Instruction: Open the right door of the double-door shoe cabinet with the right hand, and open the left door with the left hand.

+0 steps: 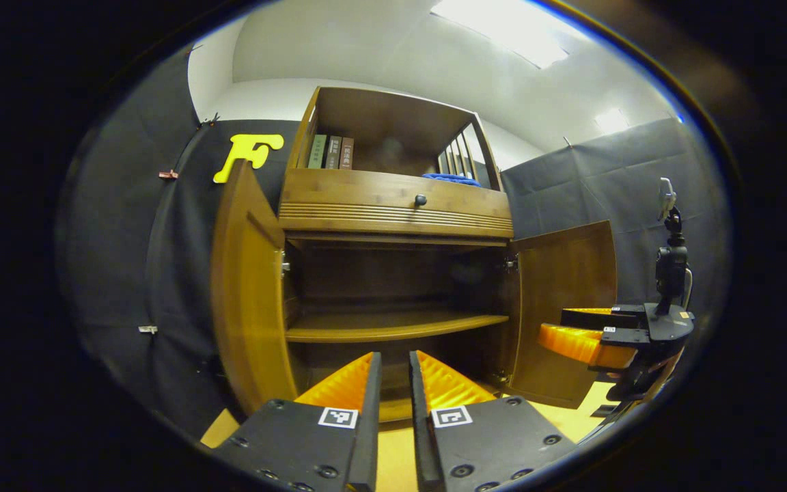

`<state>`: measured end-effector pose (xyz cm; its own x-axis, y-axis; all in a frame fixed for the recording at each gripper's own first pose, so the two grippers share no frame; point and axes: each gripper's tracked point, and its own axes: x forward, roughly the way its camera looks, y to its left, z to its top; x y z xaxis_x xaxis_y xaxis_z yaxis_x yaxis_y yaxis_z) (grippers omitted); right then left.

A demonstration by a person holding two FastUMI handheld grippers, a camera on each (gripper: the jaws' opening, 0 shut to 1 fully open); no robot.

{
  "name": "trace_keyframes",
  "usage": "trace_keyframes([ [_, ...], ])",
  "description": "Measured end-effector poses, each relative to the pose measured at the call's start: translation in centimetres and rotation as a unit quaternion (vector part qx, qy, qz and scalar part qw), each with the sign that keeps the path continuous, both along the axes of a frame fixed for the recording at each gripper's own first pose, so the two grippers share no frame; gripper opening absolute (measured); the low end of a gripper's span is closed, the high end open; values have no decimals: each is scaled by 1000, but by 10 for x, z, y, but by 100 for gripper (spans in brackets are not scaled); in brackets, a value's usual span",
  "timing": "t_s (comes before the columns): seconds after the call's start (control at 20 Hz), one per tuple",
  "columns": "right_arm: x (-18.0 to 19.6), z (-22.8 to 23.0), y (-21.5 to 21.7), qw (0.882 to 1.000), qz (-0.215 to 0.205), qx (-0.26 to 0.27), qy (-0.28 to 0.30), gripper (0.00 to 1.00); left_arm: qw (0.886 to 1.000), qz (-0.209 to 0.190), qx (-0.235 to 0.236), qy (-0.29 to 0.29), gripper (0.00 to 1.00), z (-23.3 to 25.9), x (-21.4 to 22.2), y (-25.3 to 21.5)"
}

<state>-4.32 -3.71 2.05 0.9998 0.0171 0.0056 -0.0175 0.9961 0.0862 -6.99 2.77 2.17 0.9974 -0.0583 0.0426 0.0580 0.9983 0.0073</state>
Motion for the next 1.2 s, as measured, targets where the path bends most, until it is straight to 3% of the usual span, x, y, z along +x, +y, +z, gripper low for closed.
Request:
trace_keyframes([
  [0.25,2,-5,3,1000,9,-21,7,97,1000,15,-6,19,69,-11,23,-16],
  [0.5,3,-14,13,998,21,-51,15,98,999,-4,28,30,83,-20,33,-38],
  [0.55,3,-15,14,998,22,-54,17,98,999,-1,34,33,90,-22,36,-37],
  [0.6,5,-17,15,998,22,-56,19,98,999,0,37,38,88,-25,37,-36],
  [0.65,4,-17,18,998,23,-57,21,98,998,-4,37,46,99,-30,38,-39],
  [0.8,7,-19,18,998,23,-56,23,97,998,-20,24,63,99,-38,44,-46],
  [1.1,12,-20,14,998,18,-55,23,97,998,-5,28,55,92,-36,52,-39],
  [1.2,13,-19,13,998,18,-55,24,98,998,-7,28,54,95,-36,54,-40],
])
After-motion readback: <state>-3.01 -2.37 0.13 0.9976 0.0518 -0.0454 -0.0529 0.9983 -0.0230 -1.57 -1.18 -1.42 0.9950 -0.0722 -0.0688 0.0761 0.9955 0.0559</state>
